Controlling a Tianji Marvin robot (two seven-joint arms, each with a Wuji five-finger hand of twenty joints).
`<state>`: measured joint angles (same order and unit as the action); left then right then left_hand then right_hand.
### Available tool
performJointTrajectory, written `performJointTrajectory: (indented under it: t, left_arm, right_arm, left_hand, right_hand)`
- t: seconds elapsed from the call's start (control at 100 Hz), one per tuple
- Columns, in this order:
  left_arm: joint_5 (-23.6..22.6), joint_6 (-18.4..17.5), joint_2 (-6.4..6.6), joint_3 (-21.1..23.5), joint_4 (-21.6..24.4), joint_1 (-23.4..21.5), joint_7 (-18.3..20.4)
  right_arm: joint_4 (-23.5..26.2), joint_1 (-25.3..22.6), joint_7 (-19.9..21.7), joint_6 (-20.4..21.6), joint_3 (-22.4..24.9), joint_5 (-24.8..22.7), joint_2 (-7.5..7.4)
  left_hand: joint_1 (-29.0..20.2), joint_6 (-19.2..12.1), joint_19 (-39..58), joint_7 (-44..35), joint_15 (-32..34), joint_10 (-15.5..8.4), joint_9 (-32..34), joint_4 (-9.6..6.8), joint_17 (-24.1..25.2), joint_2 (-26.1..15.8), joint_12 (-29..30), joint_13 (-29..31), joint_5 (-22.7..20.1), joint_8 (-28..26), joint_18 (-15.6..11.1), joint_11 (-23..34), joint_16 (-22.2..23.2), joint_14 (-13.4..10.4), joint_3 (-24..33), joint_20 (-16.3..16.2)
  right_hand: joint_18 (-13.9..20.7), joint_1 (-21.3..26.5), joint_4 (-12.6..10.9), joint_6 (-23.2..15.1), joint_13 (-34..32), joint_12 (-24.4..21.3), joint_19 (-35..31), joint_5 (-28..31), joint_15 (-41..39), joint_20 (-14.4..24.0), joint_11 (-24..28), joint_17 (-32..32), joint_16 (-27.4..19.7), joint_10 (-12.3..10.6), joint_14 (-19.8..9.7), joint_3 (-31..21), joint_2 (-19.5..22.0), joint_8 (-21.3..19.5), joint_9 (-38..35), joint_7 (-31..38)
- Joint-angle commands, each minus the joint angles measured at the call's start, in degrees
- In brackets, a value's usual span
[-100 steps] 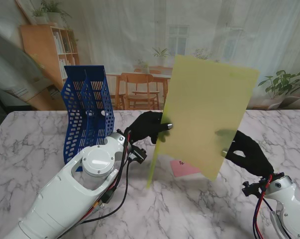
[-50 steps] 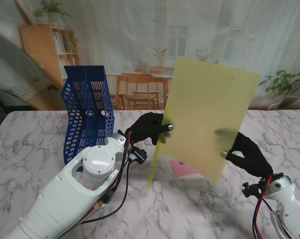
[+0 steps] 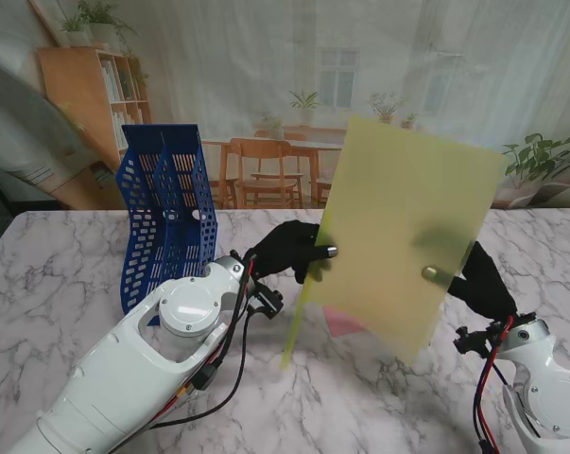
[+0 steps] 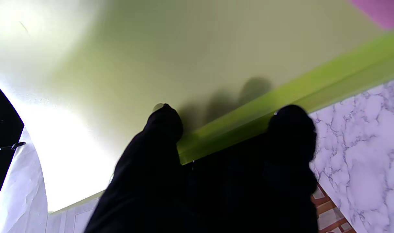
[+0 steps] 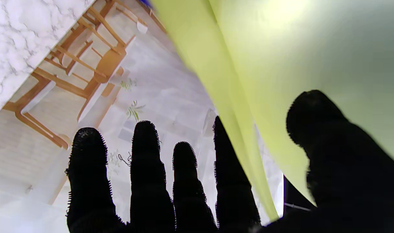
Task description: Open the sliding file folder, put the receipt in and insert it into the document holder
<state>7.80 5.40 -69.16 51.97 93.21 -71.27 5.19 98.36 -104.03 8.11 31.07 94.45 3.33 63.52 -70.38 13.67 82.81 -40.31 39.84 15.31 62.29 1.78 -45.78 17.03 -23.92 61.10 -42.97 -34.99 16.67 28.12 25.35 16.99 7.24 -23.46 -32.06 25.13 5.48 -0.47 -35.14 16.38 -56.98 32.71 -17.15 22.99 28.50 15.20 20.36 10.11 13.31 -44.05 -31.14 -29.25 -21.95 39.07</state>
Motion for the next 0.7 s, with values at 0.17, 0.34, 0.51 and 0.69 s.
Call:
performJointTrajectory:
  t: [0.17, 0.34, 0.51, 0.69]
  left_arm:
    - [0.61, -0.29, 0.05, -0.34, -0.22, 0.05, 1.15]
    - [0.99, -0.02, -0.11, -1.03, -0.75, 0.16, 1.21]
    - [1.21, 0.11, -0.31, -1.67, -1.31, 0.29, 1.09]
    - [1.48, 0.17, -0.42, -1.89, -1.42, 0.28, 0.95]
  right_arm:
    - [1.01, 1.47, -2.84, -1.92, -0.04, 1.67, 1.37]
    - [1.06, 2.09, -5.55, -1.76, -1.07, 2.68, 2.14]
    - [0.56, 2.89, -6.57, -0.88, -1.87, 2.96, 2.38]
    - [-0.61, 3.89, -7.22, 1.40, -2.66, 2.86, 2.45]
  left_hand:
    - [-3.59, -3.46, -1.67, -0.72, 4.56, 1.64, -0.96, -0.98, -0.35, -4.14, -1.00, 0.74, 0.12, -0.01, -5.27, 1.59, 2.10, 1.46, 3.98, 1.55]
    - [-3.59, -3.51, -1.64, -0.74, 4.60, 1.59, -1.00, -1.00, -0.20, -4.08, -1.05, 0.71, 0.08, -0.05, -5.28, 1.62, 2.13, 1.48, 3.97, 1.50]
    - [-3.58, -3.50, -1.55, -0.67, 4.59, 1.63, -1.03, -1.00, -0.17, -4.16, -1.06, 0.65, 0.09, -0.02, -5.24, 1.59, 2.13, 1.50, 3.96, 1.42]
    - [-3.59, -3.54, -1.54, -0.67, 4.64, 1.64, -0.97, -1.02, -0.15, -4.11, -1.09, 0.69, 0.07, -0.06, -5.26, 1.63, 2.14, 1.49, 3.97, 1.38]
  right_hand:
    - [1.07, 5.51, 9.21, -7.52, -1.91, 1.40, 0.79, 8.58, 0.80, -0.11, 4.19, 1.02, -2.00, 0.61, -0.32, -4.25, -4.37, -4.29, -9.32, 18.62]
    - [1.79, 7.68, 9.10, -10.20, -16.85, 3.29, -8.29, 1.32, -6.91, 1.91, 8.57, 11.08, 1.08, -1.13, 1.13, -5.51, -5.33, -4.56, -10.98, 21.41]
    - [3.39, 3.93, 2.29, -13.94, -28.20, 5.09, -18.14, -10.61, -21.50, 4.83, 13.03, 16.25, 8.59, -3.53, -1.09, -10.25, -4.29, 2.93, -19.91, -2.69]
    - [4.42, 3.76, 2.60, -17.51, -32.21, 9.30, -22.22, -27.28, -33.07, 5.59, 20.76, 18.89, 10.65, -5.48, -2.08, -7.77, -5.25, 20.57, -27.57, -4.84]
